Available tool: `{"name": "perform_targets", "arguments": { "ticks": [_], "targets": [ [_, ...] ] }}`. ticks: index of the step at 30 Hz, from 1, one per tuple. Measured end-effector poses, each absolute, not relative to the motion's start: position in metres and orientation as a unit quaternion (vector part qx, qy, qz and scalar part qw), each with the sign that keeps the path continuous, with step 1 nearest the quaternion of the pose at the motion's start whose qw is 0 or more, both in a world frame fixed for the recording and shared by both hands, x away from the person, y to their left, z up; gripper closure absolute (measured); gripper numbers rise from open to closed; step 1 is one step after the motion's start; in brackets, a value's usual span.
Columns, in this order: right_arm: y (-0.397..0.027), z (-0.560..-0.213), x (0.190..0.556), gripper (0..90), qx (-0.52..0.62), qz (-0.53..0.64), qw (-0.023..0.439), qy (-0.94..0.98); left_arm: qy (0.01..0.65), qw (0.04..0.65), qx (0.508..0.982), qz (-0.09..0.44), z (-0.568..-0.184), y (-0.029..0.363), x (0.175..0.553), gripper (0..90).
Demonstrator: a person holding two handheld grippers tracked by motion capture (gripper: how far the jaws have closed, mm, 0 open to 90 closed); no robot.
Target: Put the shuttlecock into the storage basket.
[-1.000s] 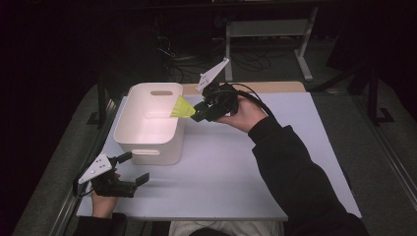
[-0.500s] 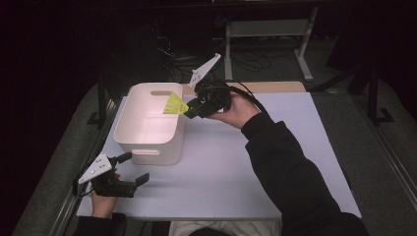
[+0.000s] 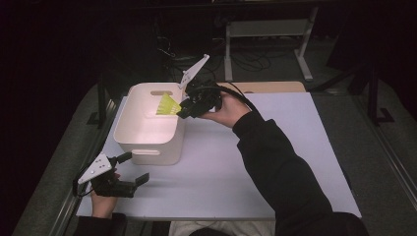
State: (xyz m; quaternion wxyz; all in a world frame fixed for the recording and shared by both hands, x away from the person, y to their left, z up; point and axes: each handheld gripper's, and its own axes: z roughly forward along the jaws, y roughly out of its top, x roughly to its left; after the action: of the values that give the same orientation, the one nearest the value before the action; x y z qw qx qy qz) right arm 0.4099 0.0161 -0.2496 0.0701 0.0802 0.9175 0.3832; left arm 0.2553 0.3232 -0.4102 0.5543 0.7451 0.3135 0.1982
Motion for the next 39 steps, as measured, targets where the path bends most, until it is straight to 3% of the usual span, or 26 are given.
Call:
{"name": "perform_targets", "arguments": {
  "ticks": [39],
  "targets": [
    [0.066, -0.277, 0.415, 62.8, 0.056, 0.378, 0.027, 0.924, 0.312, 0.556, 0.745, 0.198, -0.41, 0.324, 0.255, 0.0]
  ]
}}
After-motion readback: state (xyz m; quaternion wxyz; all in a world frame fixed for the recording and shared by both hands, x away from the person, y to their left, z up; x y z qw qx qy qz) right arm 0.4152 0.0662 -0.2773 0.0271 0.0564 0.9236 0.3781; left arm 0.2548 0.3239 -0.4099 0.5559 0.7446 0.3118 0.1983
